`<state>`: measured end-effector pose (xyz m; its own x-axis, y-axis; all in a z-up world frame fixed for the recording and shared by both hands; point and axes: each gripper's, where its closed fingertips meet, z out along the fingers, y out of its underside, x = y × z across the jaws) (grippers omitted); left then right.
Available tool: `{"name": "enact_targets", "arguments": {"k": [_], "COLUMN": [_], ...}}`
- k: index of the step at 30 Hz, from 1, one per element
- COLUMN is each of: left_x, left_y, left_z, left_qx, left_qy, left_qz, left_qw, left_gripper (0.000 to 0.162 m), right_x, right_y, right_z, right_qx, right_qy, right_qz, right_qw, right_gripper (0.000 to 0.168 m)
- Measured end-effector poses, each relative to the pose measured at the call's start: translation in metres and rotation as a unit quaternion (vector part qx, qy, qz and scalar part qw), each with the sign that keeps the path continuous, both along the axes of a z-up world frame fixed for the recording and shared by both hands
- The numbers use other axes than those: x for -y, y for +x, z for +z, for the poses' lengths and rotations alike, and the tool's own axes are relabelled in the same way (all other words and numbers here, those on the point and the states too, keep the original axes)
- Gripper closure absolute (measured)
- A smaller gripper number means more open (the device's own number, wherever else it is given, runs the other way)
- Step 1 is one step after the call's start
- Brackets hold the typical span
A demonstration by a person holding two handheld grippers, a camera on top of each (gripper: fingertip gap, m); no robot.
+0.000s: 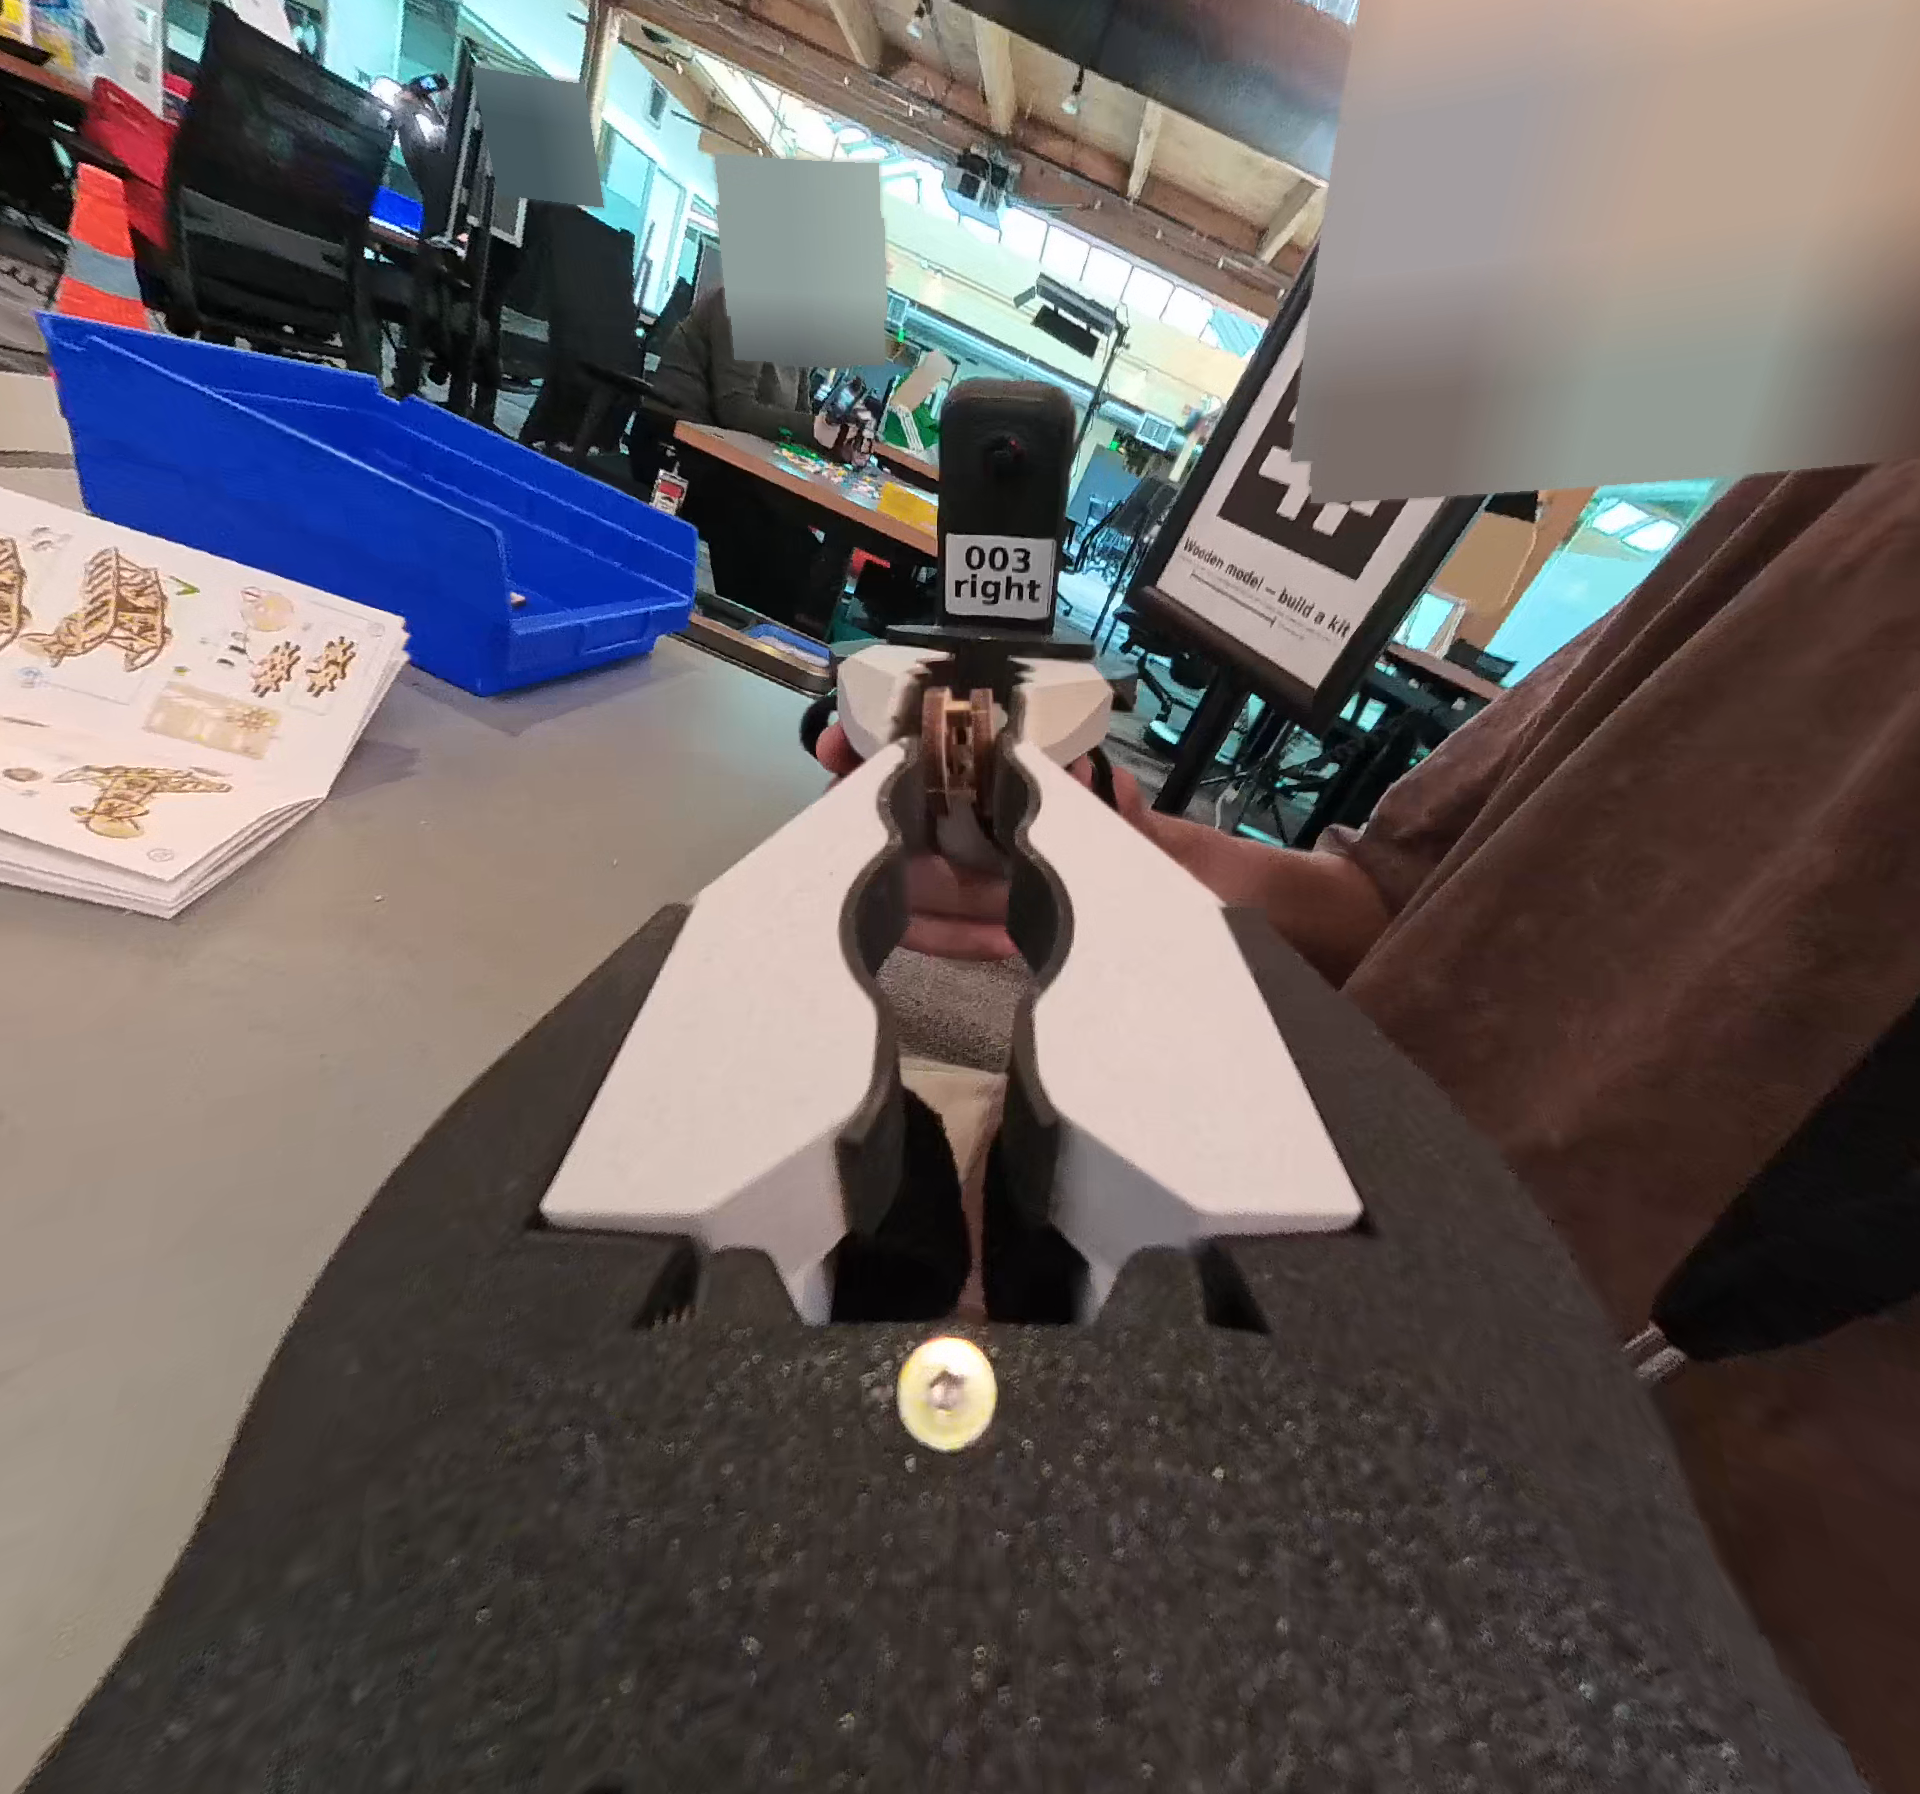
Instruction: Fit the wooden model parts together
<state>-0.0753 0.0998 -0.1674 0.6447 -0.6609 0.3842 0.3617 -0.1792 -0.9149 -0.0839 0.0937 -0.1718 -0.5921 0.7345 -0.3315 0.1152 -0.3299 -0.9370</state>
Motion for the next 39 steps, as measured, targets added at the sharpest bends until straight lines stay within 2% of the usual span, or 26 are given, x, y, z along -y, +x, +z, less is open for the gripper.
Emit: {"name": "enact_targets", "arguments": {"k": [3,7,11,13,16,17,24,29,32,36,39], "left_x": [0.002,0.009,0.012,0.011,0.012,0.013,0.014,0.013,0.013,0.012,0.013], "left_y": [0.004,0.011,0.009,0.008,0.012,0.013,0.015,0.016,0.017,0.021,0.021], "left_z": [-0.001,-0.002,-0.005,-0.01,-0.022,-0.024,-0.035,-0.04,-0.043,-0.042,-0.046], "left_qx": [-0.022,-0.057,-0.126,-0.204,-0.349,-0.372,-0.428,-0.407,-0.372,-0.334,-0.332], "left_qy": [0.009,0.02,0.054,0.089,0.157,0.17,0.195,0.178,0.144,0.109,0.092], "left_qz": [-0.003,-0.02,0.004,0.037,0.08,0.087,0.082,0.071,0.053,0.036,0.027], "left_qw": [1.0,0.998,0.991,0.974,0.92,0.908,0.879,0.893,0.915,0.936,0.938], "left_gripper": [0.153,0.153,0.153,0.152,0.152,0.152,0.152,0.152,0.152,0.152,0.152], "right_x": [0.006,0.013,0.012,0.007,0.006,0.006,0.005,0.006,0.007,0.012,0.013], "right_y": [0.003,0.009,0.012,0.013,0.016,0.016,0.019,0.019,0.019,0.021,0.023], "right_z": [-0.002,-0.003,-0.006,-0.009,-0.021,-0.024,-0.027,-0.03,-0.028,-0.031,-0.036], "right_qx": [-0.007,-0.012,-0.016,-0.016,-0.017,-0.019,-0.048,-0.054,-0.055,-0.05,-0.037], "right_qy": [0.038,0.086,0.102,0.134,0.21,0.221,0.249,0.25,0.235,0.231,0.233], "right_qz": [-0.001,0.011,0.008,-0.002,-0.015,-0.019,-0.016,-0.01,-0.003,0.015,0.021], "right_qw": [0.999,0.996,0.995,0.991,0.978,0.975,0.967,0.967,0.97,0.972,0.972], "right_gripper": [0.156,0.156,0.157,0.156,0.155,0.154,0.148,0.146,0.146,0.155,0.157]}}
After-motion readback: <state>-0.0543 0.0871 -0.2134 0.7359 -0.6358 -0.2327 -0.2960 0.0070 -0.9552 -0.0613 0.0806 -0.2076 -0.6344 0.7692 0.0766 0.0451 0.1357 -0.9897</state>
